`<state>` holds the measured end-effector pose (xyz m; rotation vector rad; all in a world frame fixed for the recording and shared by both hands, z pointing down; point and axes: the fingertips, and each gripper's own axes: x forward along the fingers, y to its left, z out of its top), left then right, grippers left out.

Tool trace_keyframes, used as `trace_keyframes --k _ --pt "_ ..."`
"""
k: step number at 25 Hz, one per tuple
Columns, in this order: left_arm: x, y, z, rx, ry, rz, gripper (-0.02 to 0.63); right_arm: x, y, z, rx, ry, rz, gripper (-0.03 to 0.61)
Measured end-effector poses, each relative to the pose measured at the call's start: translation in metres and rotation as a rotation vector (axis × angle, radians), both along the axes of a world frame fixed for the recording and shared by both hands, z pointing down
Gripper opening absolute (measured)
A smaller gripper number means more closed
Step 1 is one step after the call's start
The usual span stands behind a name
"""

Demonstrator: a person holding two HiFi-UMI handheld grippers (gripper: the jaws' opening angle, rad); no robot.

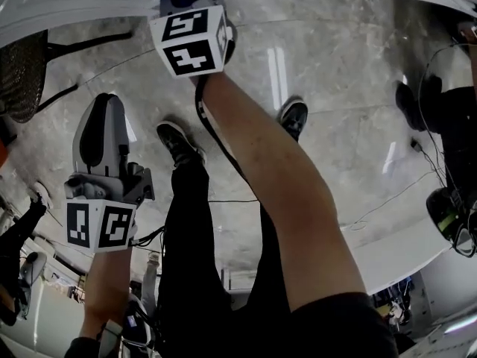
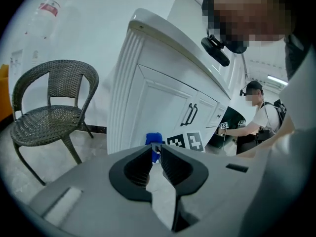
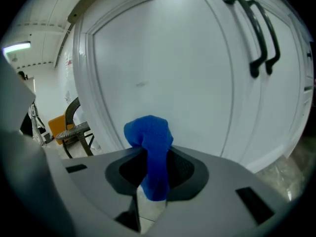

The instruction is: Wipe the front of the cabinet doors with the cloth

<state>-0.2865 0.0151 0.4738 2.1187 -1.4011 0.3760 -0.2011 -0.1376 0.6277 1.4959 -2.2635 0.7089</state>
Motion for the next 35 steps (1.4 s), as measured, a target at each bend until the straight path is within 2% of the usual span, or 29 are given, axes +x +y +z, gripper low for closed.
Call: trace_keyframes --k 8,13,16,20,22,24,30,32,35 --pt "0.067 -0.012 0.007 -0.007 0.033 0.026 0.057 0.102 -0.007 0.009 -0.027 0.048 0.080 0.085" --pt "0.089 -0.005 0.010 -0.015 0.049 0.031 0.057 0.165 -0.004 0.014 -0.031 0.117 0.127 0.086" --pt "0.087 -0.001 0.009 -0.016 0.051 0.037 0.057 0.178 -0.005 0.020 -0.054 0.100 0.171 0.086" --pt "0.067 -0.004 0.015 0.010 0.050 0.023 0.057 0.173 -0.002 0.024 -0.053 0.086 0.207 0.086" --pt "0.046 -0.003 0.019 0.016 0.040 0.003 0.057 0.152 0.007 0.027 -0.059 0.064 0.217 0.084" --pt "0.022 -0.004 0.018 0.027 0.021 -0.016 0.057 0.110 0.016 0.031 -0.069 0.036 0.185 0.084" --pt "-0.037 -0.013 -0.003 0.085 -0.012 -0.048 0.057 -0.053 0.033 0.031 -0.068 -0.035 -0.035 0.085" --pt "-0.054 -0.009 -0.008 0.089 -0.022 -0.050 0.057 -0.092 0.036 0.035 -0.059 -0.042 -0.075 0.086" --pt "-0.073 -0.002 -0.009 0.083 -0.040 -0.047 0.057 -0.130 0.032 0.032 -0.003 0.004 -0.153 0.086"
